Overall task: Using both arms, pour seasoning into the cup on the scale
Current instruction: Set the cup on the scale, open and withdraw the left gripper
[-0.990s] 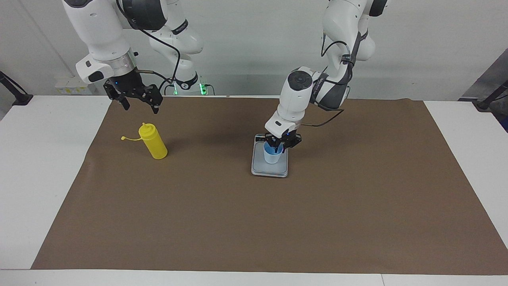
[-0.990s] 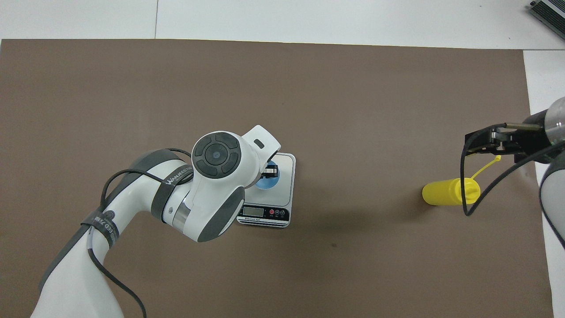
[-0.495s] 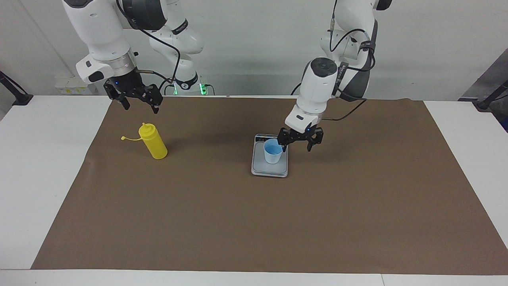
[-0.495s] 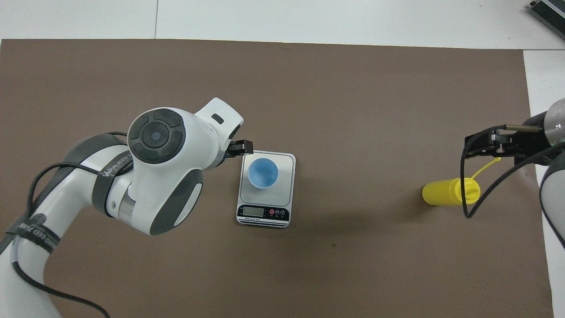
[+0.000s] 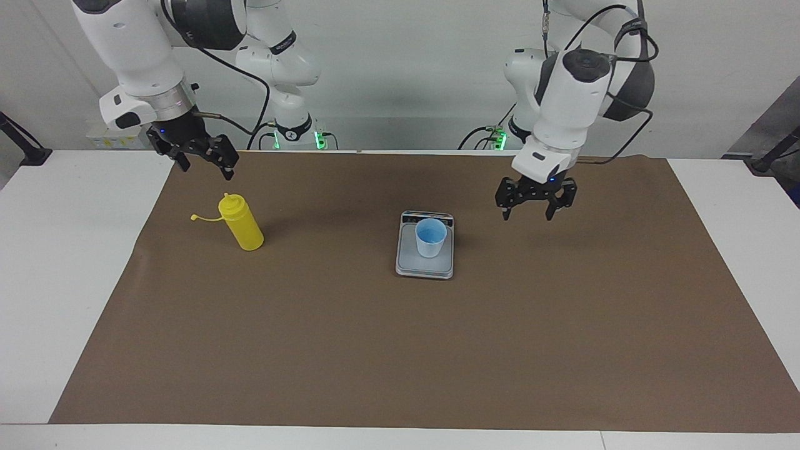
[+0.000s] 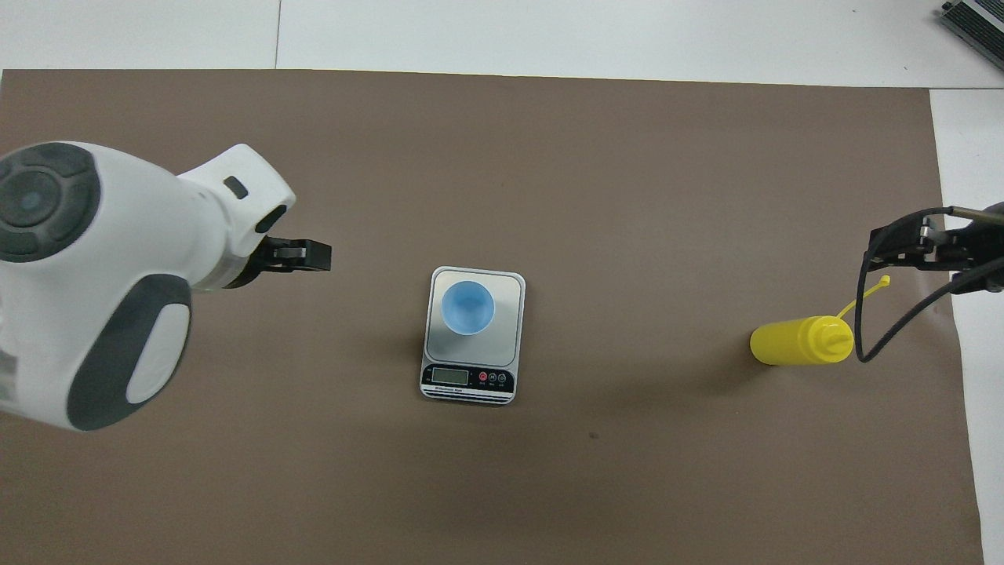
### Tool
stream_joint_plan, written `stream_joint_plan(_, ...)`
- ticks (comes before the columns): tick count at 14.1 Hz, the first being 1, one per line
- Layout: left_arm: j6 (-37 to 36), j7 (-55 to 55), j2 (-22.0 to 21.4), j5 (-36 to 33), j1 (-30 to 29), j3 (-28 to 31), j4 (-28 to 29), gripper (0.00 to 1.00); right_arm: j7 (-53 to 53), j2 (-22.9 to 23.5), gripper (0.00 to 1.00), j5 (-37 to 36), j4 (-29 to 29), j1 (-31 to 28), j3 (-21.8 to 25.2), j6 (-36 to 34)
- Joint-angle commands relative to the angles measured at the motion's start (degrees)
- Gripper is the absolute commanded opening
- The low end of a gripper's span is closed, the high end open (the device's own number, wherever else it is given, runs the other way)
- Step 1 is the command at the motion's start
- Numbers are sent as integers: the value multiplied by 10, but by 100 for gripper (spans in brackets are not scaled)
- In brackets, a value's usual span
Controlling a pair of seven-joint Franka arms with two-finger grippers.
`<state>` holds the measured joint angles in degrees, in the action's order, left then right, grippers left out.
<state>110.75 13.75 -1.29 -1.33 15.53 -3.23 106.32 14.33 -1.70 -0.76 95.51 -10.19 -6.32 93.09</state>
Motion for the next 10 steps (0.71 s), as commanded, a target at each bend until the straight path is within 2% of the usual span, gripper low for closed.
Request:
stream_joint_plan(1, -45, -86, -25, -6, -51, -5, -4, 100, 65, -4, 100, 22, 38, -42, -3, 40)
stream_joint_plan(5, -94, -160, -25, -2, -116, -4, -32, 100, 188, 32, 100, 87, 39, -113, -3, 41)
stream_joint_plan(7, -125, -164, -20, -9, -120, -4, -60, 100, 218, 58, 100, 106, 39, -140, -3, 39)
stream_joint_plan(10, -154, -205, -7, -8, -142, 1, -107, 100, 259, 101, 100, 175, 38, -194, -3, 35)
